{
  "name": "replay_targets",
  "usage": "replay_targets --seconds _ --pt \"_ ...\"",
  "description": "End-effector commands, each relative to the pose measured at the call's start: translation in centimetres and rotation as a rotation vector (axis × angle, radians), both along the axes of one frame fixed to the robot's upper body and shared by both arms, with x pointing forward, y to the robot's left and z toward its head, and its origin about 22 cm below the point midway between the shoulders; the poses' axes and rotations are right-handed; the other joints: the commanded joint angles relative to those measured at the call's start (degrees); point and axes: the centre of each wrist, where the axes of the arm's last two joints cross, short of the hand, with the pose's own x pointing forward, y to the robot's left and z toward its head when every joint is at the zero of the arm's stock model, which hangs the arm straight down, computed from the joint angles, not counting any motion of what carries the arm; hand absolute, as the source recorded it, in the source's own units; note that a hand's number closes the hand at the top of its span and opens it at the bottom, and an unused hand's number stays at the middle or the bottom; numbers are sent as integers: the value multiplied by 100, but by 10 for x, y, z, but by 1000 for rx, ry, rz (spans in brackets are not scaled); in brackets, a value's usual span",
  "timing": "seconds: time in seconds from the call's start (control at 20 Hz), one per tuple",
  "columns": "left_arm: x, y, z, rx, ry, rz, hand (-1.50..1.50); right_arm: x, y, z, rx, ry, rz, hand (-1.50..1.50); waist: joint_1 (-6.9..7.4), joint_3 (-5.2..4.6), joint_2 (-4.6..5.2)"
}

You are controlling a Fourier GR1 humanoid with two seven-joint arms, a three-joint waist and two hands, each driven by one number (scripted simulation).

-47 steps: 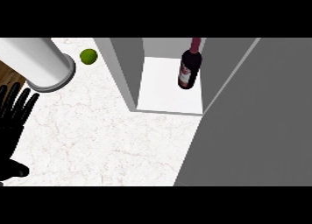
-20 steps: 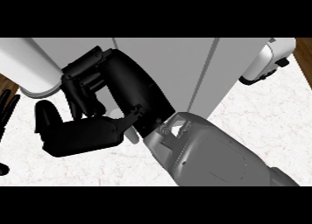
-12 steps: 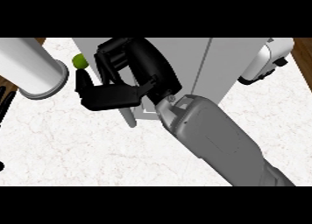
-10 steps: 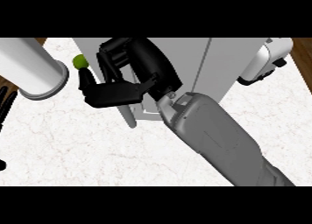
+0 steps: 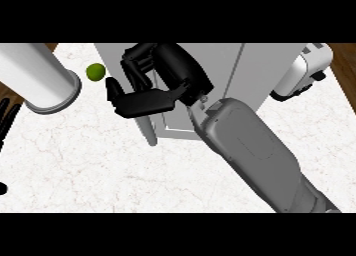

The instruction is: Pick up the wine, place it into the cabinet and close the cabinet

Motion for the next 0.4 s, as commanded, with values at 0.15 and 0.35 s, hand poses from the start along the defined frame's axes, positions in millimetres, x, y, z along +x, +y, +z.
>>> replay_targets --seconds 0.15,0.35 --pt "12 -14 3 -13 -18 -37 -150 46 -56 -8 -22 34 -199 150 -68 68 246" --pt "5 -11 6 0 -4 -50 -150 49 -57 -11 -34 49 -200 150 14 71 220"
